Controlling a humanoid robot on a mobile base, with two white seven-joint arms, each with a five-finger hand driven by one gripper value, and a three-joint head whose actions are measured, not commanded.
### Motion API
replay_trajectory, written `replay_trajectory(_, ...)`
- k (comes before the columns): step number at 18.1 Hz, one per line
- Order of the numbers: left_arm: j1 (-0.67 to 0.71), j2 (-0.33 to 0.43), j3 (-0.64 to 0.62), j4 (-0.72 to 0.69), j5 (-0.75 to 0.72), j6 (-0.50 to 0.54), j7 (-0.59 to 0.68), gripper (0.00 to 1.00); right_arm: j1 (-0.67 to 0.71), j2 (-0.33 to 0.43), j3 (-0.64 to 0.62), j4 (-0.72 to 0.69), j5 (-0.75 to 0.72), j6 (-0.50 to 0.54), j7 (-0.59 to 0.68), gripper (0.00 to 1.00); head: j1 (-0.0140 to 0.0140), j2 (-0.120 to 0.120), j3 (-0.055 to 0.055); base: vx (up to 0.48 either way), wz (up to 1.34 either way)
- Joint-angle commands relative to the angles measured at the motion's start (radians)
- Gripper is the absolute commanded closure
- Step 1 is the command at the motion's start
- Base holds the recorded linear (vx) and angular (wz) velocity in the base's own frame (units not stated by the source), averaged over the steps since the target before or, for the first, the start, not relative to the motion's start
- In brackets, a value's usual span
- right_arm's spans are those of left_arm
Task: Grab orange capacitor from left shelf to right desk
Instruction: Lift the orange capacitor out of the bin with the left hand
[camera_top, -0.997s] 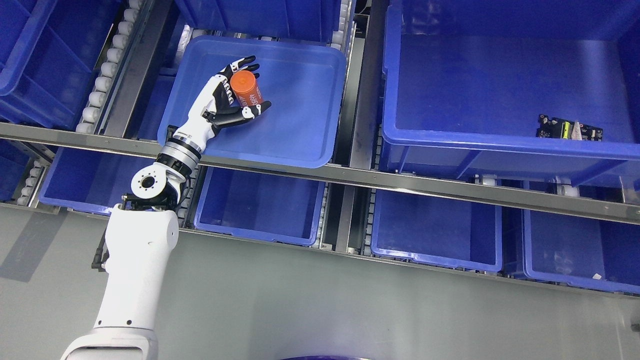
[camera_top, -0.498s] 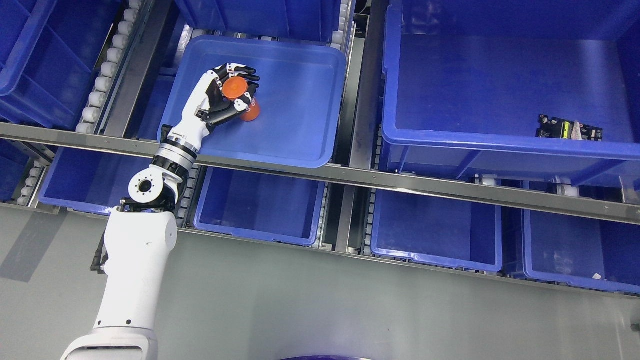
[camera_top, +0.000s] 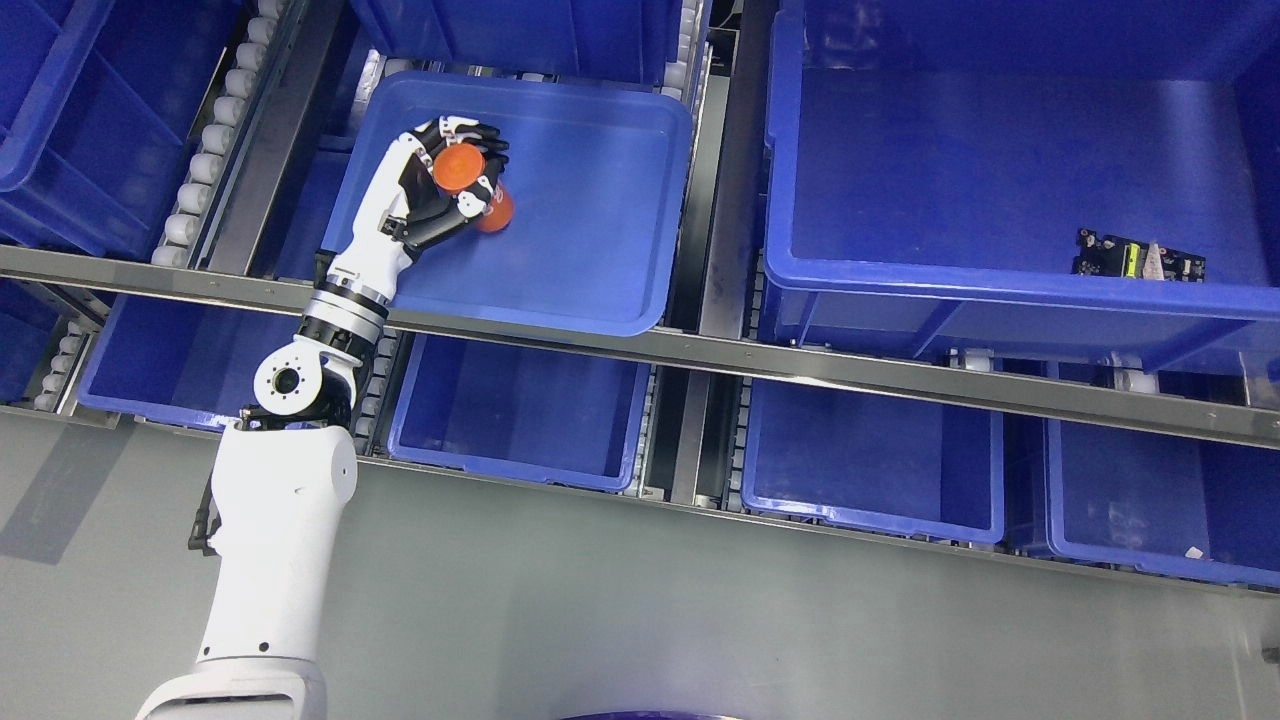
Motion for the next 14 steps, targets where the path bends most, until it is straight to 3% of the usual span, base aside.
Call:
replay_trajectory(1,-0.003,-0.034,0.035,-0.191,0.055,-0.145,0.016,1.0,0.02,-0.017,-0.012,-0.017,0.003,-0.001,0.0,0.0,0.0,0.0,0.0,0.0,0.0)
replay_trajectory(7,0.078,-0.034,-0.011,-0.309,0.058,-0.383,0.086,1.0,0.02,-0.017,-0.012,-0.017,0.003,-0.001,0.0,0.0,0.0,0.0,0.0,0.0,0.0)
replay_trajectory(14,0.18,-0.034,-0.018,-0.418,0.058,-0.411,0.087,1.0,0.02,-0.017,-0.012,-0.017,0.003,0.0,0.0,0.0,0.0,0.0,0.0,-0.007,0.0)
